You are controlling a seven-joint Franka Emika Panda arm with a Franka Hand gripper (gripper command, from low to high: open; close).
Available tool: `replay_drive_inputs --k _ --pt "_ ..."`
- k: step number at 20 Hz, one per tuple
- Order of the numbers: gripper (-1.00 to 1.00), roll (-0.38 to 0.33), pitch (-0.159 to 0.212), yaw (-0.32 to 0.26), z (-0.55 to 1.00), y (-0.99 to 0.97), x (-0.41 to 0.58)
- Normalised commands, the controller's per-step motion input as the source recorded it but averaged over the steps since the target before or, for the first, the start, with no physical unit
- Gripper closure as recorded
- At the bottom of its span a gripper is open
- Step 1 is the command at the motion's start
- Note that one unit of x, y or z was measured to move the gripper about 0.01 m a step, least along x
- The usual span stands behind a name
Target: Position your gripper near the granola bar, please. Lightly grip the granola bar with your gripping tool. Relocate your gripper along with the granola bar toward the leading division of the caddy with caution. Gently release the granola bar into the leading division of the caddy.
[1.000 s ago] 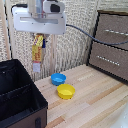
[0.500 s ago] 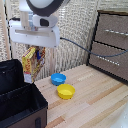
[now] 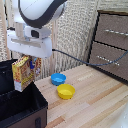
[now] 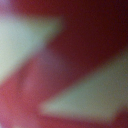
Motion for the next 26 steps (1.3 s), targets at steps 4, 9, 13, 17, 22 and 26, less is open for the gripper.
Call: replay_drive_inputs --k 4,9,13,17,22,26 --pt "1.0 0.127 0.015 -0.162 0.0 0.59 -0.054" --pt "1.0 0.125 0.011 -0.172 0.01 0.56 -0.038" --pt "1.0 0.122 0.012 -0.162 0.22 0.41 -0.126" --pt "1.0 0.051 0.032 -0.198 0.15 0.36 -0.104" --pt "1.0 -0.06 0.11 -0.215 -0.34 0.52 -0.106" --pt "1.0 -0.095 0.15 -0.222 -0.69 0.52 -0.09"
